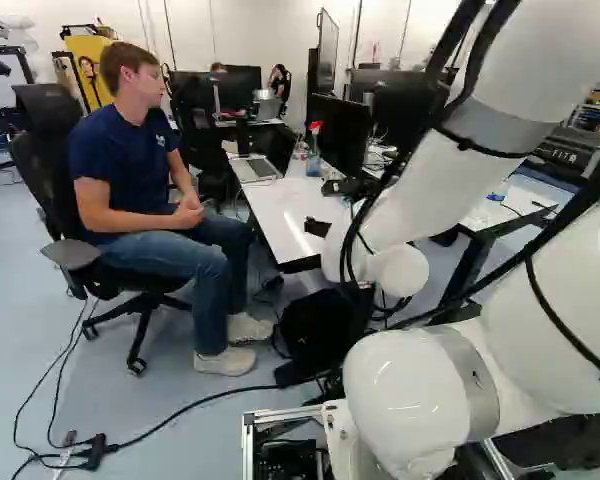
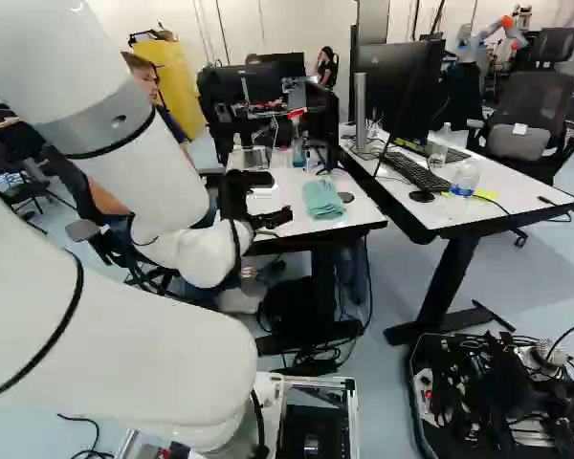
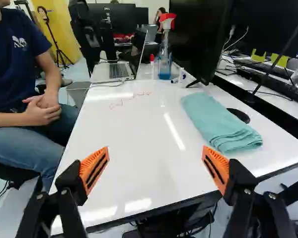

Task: Clean the table with the green towel

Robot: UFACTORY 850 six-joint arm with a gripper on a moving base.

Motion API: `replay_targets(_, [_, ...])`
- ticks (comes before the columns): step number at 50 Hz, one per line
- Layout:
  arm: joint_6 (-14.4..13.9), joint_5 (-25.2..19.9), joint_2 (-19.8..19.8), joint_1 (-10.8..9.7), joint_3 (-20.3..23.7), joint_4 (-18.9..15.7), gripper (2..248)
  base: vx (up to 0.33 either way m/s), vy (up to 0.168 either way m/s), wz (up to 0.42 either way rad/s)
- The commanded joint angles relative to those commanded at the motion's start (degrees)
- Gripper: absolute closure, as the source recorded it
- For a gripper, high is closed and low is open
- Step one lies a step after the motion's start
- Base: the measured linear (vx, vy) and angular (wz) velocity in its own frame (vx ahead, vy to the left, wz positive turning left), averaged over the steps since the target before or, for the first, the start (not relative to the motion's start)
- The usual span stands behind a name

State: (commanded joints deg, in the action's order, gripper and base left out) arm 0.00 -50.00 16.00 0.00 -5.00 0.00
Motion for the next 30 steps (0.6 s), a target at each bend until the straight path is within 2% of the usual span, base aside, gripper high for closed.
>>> replay_targets(7, [0.00,0.00,-0.11,-0.46,-0.49,0.00,3,0.000,0.000,0.000])
replay_targets(30, [0.00,0.00,-1.44,-4.01,-4.87,0.00,3,0.000,0.000,0.000])
